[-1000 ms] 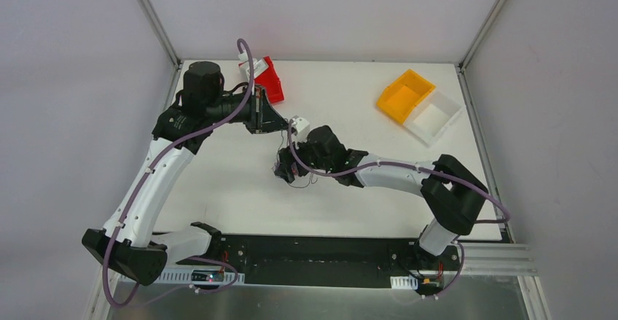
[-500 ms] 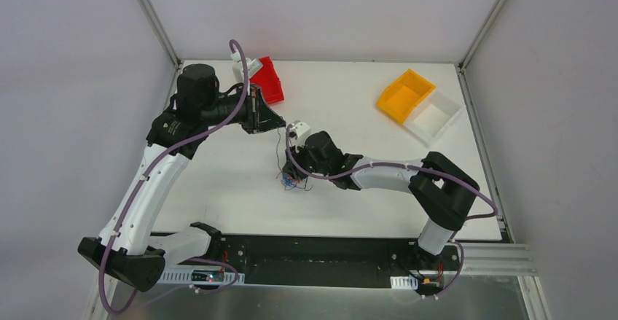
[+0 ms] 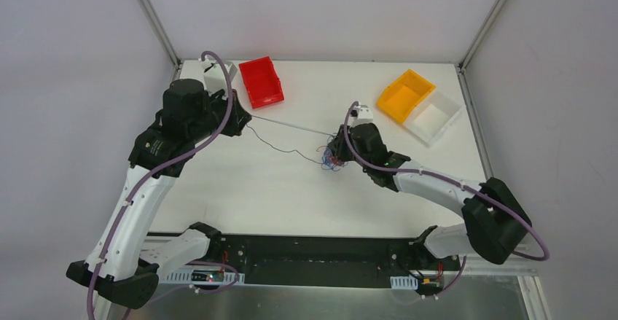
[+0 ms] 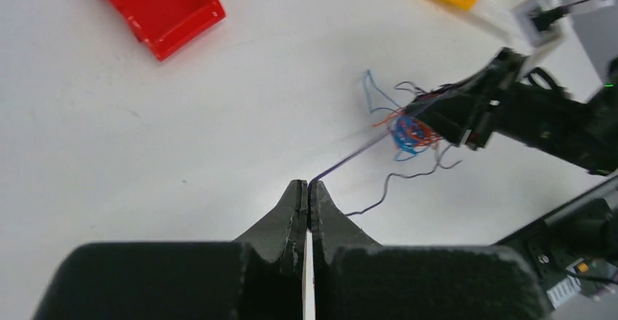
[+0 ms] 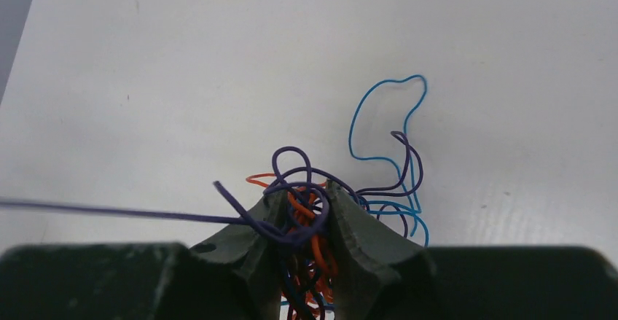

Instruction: Untangle the cables

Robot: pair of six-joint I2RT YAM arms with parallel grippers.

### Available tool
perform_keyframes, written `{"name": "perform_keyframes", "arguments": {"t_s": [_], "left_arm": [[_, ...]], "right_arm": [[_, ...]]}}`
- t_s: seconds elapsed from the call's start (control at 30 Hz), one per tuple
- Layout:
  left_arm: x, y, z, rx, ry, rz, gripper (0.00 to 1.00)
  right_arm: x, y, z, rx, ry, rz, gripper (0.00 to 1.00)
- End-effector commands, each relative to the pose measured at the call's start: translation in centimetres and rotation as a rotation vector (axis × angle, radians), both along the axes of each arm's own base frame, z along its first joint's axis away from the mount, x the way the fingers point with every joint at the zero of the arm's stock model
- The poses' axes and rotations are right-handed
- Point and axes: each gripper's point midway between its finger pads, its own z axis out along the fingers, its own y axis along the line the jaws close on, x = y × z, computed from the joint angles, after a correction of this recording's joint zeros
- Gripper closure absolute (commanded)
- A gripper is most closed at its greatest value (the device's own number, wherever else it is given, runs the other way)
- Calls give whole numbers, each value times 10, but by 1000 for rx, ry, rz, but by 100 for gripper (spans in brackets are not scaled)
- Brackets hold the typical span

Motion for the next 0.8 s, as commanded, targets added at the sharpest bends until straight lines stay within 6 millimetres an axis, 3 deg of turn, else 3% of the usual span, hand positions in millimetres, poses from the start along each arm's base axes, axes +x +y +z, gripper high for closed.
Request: {"name": "perform_keyframes", "arguments": {"t_s": [0.0,0.2,0.23,0.33,0.4,0.53,0.67,0.77], "left_arm": [[14,63,44,116,-199,293,100],[17,81,37,170,-193,380,100],[17,83,36,178,-193,393,100],[17,91,31,200,-188,430,100],[18,95,27,211,-182,455,100],[17,103,22,224,-184,496,100],[19,83,14,170,-201,396,100],[20,65,2,125,-186,314,100]], "right_arm": [[-9,-102,-42,-196,171,-314,72],[-13,-146,-41,-187,219,-442,69],[-14,-150,-41,-178,233,-459,60],[-15,-158,-46,-153,280,-495,56],[-15,-164,-51,-132,315,-528,44],[-14,-170,-57,-83,375,-560,40],[-14,-170,-57,-44,395,-561,38],[-14,-166,-52,-29,389,-529,28]]}}
